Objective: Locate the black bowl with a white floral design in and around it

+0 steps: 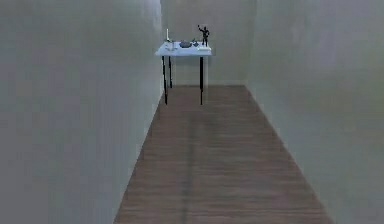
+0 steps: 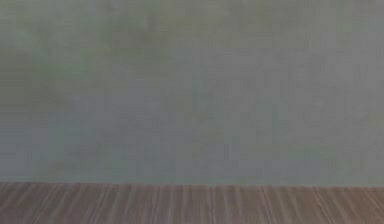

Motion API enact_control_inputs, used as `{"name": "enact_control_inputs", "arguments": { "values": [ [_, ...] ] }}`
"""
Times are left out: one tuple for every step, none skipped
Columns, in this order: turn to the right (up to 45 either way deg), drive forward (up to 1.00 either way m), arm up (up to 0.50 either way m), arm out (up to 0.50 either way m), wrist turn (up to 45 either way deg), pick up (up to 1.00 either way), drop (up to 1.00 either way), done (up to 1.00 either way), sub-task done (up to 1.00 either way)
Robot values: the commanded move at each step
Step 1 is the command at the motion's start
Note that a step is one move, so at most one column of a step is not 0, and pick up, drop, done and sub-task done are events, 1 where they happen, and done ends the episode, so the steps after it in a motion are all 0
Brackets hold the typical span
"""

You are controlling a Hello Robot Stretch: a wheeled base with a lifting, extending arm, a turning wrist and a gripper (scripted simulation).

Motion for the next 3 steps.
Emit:
{"name": "enact_control_inputs", "arguments": {
  "values": [
    [0.0, 1.00, 0.00, 0.00, 0.0, 0.00, 0.00, 0.00, 0.00],
    [0.0, 1.00, 0.00, 0.00, 0.0, 0.00, 0.00, 0.00, 0.00],
    [0.0, 0.30, 0.00, 0.00, 0.0, 0.00, 0.00, 0.00, 0.00]
  ]
}}
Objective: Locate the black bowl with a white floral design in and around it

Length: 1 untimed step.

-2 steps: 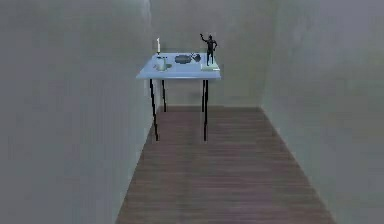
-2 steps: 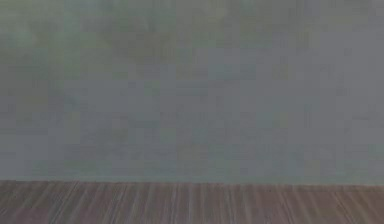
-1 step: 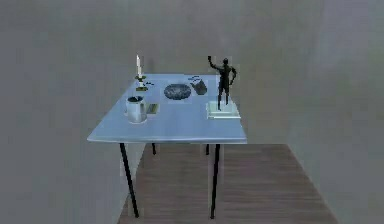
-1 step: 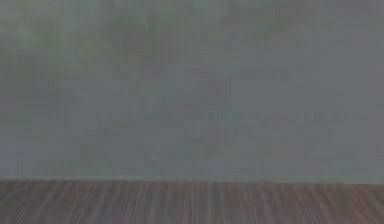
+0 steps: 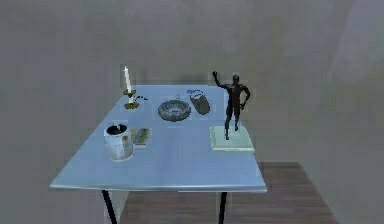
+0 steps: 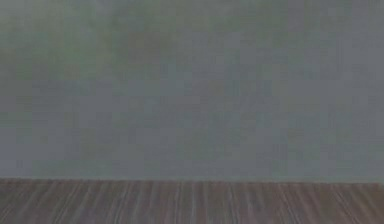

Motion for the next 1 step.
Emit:
{"name": "enact_control_inputs", "arguments": {
  "values": [
    [0.0, 0.00, 0.00, 0.00, 0.0, 0.00, 0.00, 1.00, 0.00]
  ]
}}
